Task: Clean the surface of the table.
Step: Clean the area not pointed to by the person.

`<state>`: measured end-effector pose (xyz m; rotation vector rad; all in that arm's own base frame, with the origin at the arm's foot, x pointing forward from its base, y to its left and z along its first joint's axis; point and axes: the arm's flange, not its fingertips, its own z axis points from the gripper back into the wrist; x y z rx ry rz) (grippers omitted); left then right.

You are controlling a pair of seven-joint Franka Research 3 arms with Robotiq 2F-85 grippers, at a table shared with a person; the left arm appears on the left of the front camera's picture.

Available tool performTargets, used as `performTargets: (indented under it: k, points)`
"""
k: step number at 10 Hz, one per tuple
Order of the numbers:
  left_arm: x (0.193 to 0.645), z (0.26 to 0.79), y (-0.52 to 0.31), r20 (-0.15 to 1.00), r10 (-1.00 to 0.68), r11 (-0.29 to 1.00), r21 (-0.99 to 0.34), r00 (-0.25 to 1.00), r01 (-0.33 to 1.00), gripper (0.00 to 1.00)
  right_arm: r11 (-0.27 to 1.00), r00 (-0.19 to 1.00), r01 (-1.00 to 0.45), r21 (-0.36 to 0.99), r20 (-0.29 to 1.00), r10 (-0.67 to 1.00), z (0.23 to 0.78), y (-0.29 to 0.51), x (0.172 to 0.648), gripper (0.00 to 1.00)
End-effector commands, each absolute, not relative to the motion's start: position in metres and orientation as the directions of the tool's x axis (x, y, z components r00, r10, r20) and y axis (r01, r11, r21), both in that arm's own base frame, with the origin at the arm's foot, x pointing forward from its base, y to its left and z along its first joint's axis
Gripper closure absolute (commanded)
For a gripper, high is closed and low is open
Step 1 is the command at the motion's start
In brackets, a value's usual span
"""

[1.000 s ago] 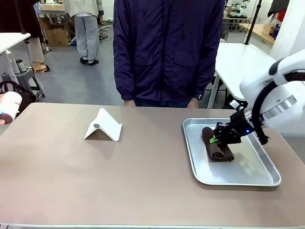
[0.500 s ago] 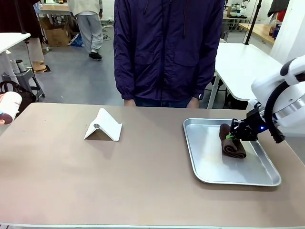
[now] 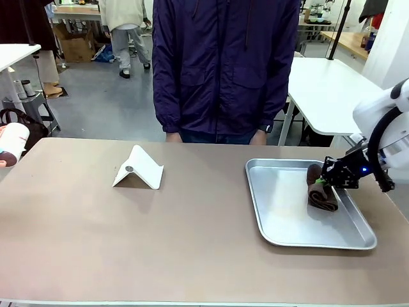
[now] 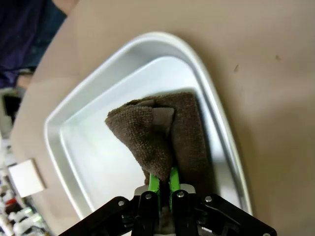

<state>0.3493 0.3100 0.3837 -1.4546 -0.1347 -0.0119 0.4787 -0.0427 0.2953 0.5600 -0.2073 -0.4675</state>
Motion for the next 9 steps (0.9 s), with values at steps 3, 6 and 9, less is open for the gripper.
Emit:
performTargets:
  k: [3,6,9]
  points:
    - [0.348,0.389,0.308,0.102,0.081,0.108,-0.99,0.992,0.093,0.78,0.353,0.927,0.263,0.898,-0.135,-0.349,0.342,-0.067,0.45,0.92]
    - [0.348,0.389,0.308,0.102,0.081,0.108,-0.99,0.992,0.093,0.78,-0.066,0.908,0.395,0.916,-0.4,-0.122,0.376,-0.078,0.431,0.92]
    - [0.348,0.389,0.308,0.102,0.081,0.108,-0.99,0.992,0.093,0.78,-0.235,0.845,0.529,0.815,-0.531,0.06,0.389,-0.094,0.413,0.92]
